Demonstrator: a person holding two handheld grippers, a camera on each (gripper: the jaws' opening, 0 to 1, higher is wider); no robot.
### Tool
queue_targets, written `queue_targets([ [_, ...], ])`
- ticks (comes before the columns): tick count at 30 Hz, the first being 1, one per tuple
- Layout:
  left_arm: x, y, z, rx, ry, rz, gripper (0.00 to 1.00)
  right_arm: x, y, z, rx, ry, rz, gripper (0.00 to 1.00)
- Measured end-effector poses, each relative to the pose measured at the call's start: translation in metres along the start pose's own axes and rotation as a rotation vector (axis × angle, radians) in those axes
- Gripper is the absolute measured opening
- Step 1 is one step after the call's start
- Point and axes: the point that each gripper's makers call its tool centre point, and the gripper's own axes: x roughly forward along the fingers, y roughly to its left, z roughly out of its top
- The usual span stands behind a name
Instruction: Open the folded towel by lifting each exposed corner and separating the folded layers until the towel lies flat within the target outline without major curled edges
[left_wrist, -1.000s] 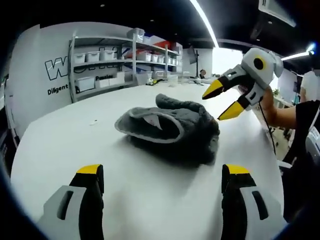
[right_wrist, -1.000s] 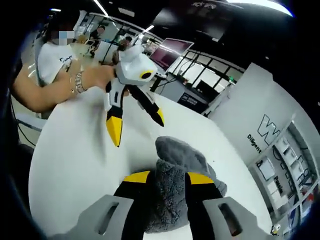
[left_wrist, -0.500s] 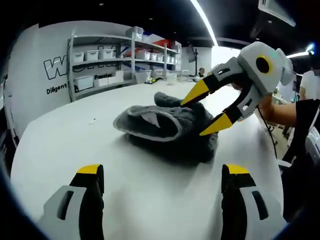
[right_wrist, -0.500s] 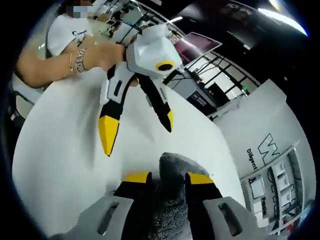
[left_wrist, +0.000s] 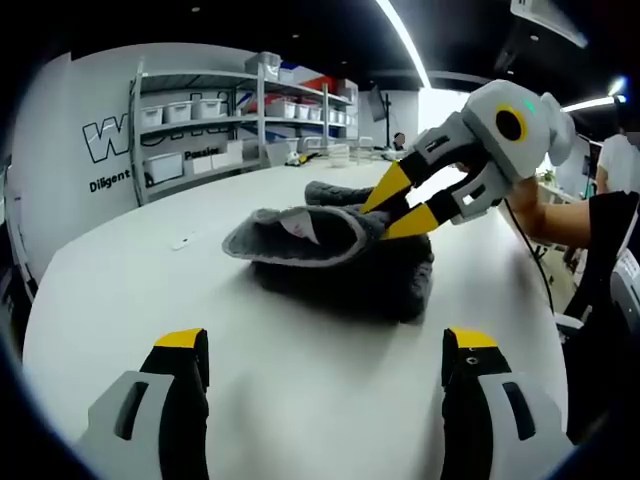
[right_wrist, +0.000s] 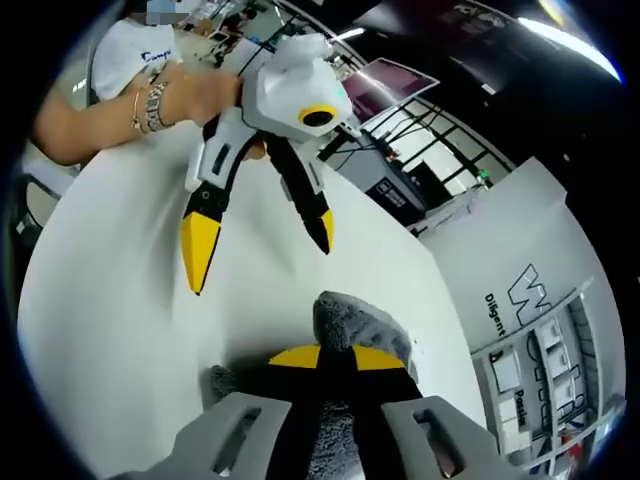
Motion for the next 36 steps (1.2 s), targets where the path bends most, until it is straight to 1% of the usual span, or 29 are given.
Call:
queue_targets([
  [1,0.000,0.000,0.000,0.000,0.000,-0.001,0.95,-0.001,-0.001,0.000,0.003,-0.002,-0.005,0.05],
  [7,0.000,0.001,-0.002,-0.004,0.008,0.002,0.95,-0.021,-0.020,-0.010,0.068,-0.032,-0.082,0.04],
  [12,0.002,0.000,-0.003,-0.006,0.013,-0.001,0.94,-0.043,-0.031,-0.024,0.105,-0.025,-0.129,0.04],
  [20,0.001,0.000,-0.003,-0.003,0.011,-0.003,0.94,-0.071,-0.037,-0.052,0.153,0.005,-0.199,0.03],
  [29,0.002,-0.002,-0.004,-0.001,0.014,-0.006,0.94,-0.090,-0.039,-0.085,0.239,0.037,-0.251,0.03],
  [34,0.002,-0.002,-0.005,0.000,0.018,-0.006,0.94,-0.099,-0.037,-0.106,0.323,0.041,-0.282,0.03],
  [36,0.002,-0.002,-0.006,0.003,0.020,-0.008,0.94,-0.104,-0.038,-0.115,0.383,0.025,-0.305,0.02],
])
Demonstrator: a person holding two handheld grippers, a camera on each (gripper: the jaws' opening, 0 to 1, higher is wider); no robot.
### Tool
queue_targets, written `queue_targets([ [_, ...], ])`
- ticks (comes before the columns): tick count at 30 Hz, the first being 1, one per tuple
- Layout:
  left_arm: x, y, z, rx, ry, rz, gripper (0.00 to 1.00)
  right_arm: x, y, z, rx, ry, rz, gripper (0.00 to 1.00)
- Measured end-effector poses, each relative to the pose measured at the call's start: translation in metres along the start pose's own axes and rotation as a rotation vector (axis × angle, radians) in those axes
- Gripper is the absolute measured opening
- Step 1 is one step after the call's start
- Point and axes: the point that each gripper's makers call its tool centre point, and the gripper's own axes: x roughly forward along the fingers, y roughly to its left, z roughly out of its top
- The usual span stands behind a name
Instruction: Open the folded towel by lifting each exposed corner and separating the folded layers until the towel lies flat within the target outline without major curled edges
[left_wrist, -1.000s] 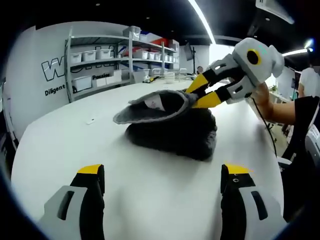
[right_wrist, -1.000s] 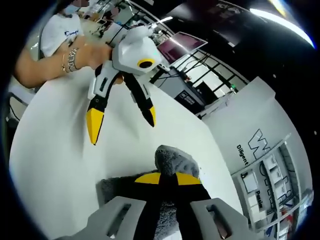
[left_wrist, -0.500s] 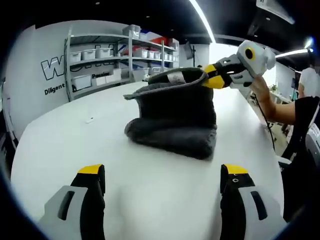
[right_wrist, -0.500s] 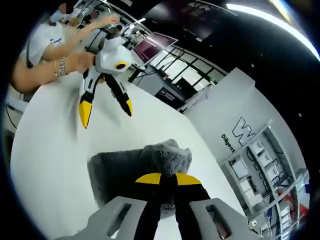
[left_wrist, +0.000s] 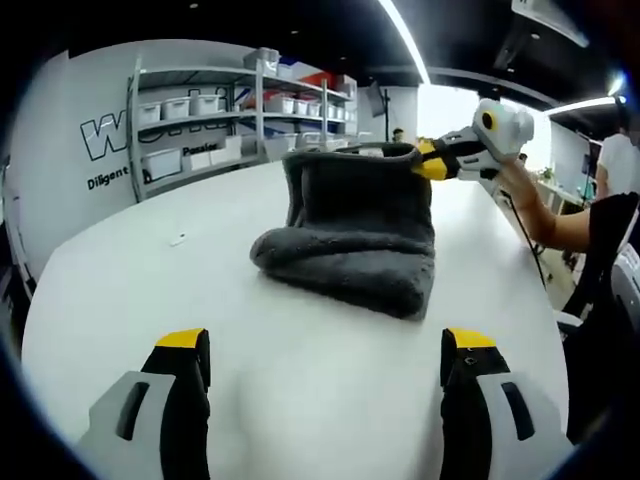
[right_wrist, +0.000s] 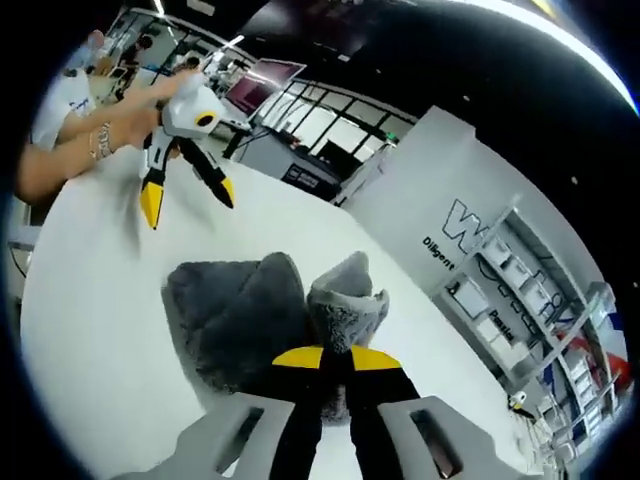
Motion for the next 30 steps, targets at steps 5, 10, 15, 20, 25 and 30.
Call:
queue_targets([
  [5,0.000,0.000,-0.001,-0.001,0.003,0.001,0.94,-0.008,-0.009,-0.022,0.110,0.000,-0.027,0.02],
  [10,0.001,-0.001,-0.002,0.004,0.009,0.000,0.94,-0.012,-0.012,-0.047,0.179,0.022,-0.038,0.02],
  [15,0.001,-0.001,-0.004,0.001,0.017,0.003,0.94,-0.014,-0.012,-0.064,0.222,0.041,-0.044,0.02],
  [20,0.002,-0.002,-0.006,0.001,0.024,0.005,0.94,-0.018,-0.011,-0.076,0.292,0.045,-0.045,0.02],
  [25,0.003,-0.003,-0.006,0.003,0.028,0.004,0.94,-0.022,-0.013,-0.089,0.401,0.042,-0.040,0.02],
  [30,0.003,-0.002,-0.008,0.001,0.035,0.006,0.94,-0.026,-0.015,-0.103,0.494,0.042,-0.041,0.02],
])
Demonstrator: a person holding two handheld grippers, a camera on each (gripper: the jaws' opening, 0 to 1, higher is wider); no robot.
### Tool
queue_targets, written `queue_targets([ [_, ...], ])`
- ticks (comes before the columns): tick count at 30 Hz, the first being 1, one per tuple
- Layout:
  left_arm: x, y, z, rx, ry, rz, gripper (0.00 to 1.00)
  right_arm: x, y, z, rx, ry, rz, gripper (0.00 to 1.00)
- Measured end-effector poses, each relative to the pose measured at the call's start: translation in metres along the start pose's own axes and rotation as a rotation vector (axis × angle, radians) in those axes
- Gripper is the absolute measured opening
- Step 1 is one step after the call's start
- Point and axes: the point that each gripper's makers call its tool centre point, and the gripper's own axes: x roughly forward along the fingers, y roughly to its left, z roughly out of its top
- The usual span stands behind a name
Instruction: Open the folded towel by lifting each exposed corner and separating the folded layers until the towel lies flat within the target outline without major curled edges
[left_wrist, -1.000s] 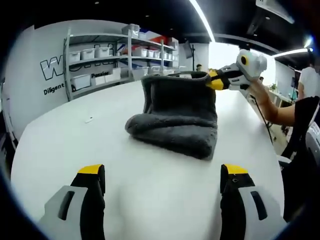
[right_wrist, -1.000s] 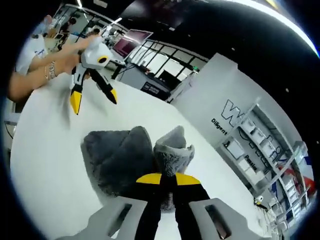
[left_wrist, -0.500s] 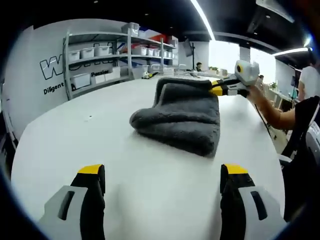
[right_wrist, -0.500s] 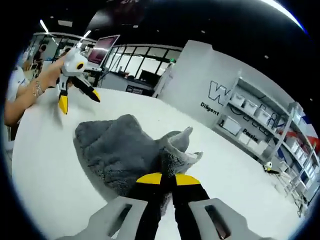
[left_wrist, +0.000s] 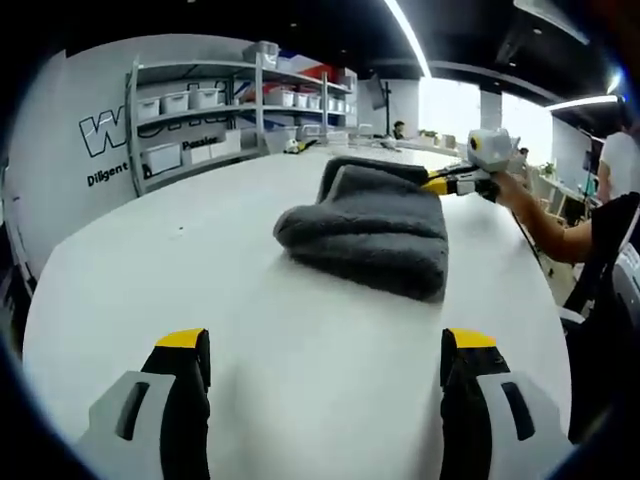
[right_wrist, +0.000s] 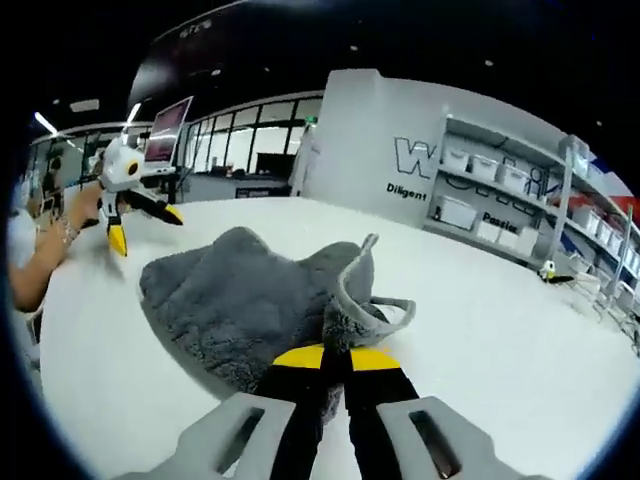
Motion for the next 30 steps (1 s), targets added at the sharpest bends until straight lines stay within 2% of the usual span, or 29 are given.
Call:
queue_targets([
  [2,0.000,0.001,0.000,0.001,0.002,0.001,0.94,-0.001,-0.001,-0.003,0.037,-0.003,0.005,0.02],
  [9,0.001,0.000,-0.002,0.005,0.012,0.002,0.94,-0.004,-0.007,-0.016,0.065,0.021,-0.008,0.02],
  [16,0.001,0.001,-0.002,0.006,0.017,0.003,0.94,-0.002,-0.008,-0.024,0.057,0.059,-0.005,0.05],
  [21,0.001,0.001,-0.002,0.007,0.018,0.003,0.94,-0.004,-0.021,-0.025,0.086,0.062,-0.031,0.18],
  [25,0.001,0.000,-0.003,0.010,0.021,0.002,0.94,-0.006,-0.024,-0.026,0.095,0.067,-0.045,0.27],
  [30,0.002,0.000,-0.004,0.010,0.026,0.002,0.94,-0.011,-0.040,-0.028,0.099,0.077,-0.111,0.48],
])
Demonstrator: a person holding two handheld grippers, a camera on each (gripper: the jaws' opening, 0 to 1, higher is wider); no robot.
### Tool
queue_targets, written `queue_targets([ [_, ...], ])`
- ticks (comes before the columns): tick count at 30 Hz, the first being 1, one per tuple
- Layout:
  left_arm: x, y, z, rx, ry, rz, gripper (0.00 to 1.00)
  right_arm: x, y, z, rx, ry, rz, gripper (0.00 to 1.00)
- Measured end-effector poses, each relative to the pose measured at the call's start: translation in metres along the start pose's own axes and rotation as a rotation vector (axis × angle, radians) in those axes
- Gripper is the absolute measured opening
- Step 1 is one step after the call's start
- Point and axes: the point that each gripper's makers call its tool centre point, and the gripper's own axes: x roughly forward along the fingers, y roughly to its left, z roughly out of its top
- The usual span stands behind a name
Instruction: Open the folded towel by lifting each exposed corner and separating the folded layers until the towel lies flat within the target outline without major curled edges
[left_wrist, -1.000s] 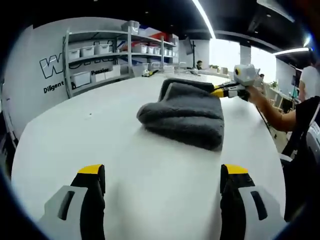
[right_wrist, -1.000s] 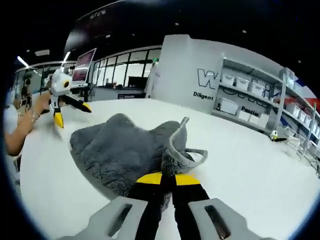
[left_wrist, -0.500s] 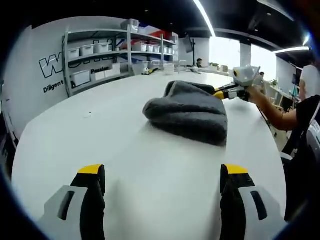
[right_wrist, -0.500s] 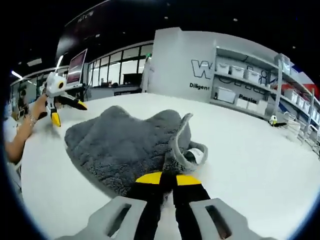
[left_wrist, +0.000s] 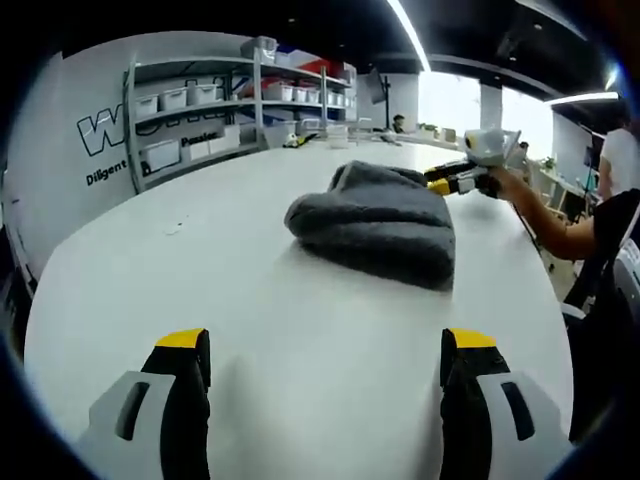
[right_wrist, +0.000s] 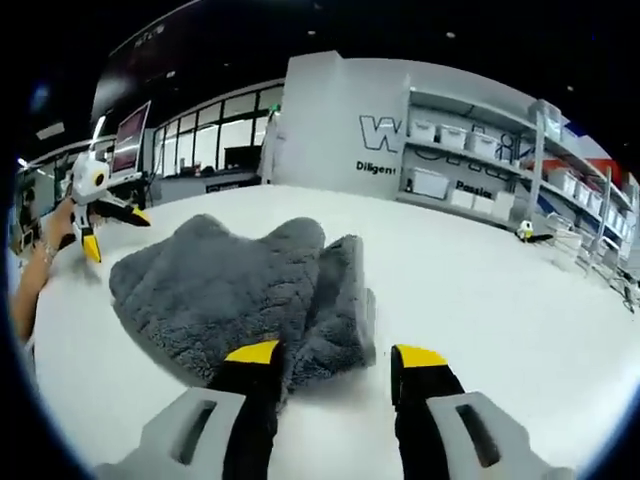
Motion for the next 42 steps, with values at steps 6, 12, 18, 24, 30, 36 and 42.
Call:
queue_targets([
  [6,-0.001,0.000,0.003,0.002,-0.012,0.000,0.95,-0.005,-0.017,-0.004,0.033,0.020,-0.045,0.71],
  [12,-0.001,0.001,0.002,-0.009,-0.011,0.009,0.98,-0.011,-0.029,-0.006,0.031,0.052,-0.061,0.89],
  [18,-0.001,0.003,0.003,-0.017,-0.014,0.013,0.99,-0.017,-0.030,-0.011,0.037,0.088,-0.031,0.99],
  [24,-0.002,0.001,0.004,-0.026,-0.016,0.013,0.99,-0.019,-0.022,-0.018,0.038,0.102,0.022,0.99],
  [30,-0.001,0.005,0.002,-0.036,-0.013,0.025,0.99,-0.022,-0.014,-0.020,0.042,0.101,0.064,0.99],
  [36,0.000,0.005,0.003,-0.037,-0.016,0.026,0.99,-0.024,-0.003,-0.003,0.043,0.060,0.127,0.98],
  [42,0.000,0.007,0.000,-0.036,-0.005,0.031,0.99,-0.016,0.006,0.030,-0.002,0.022,0.189,0.82],
])
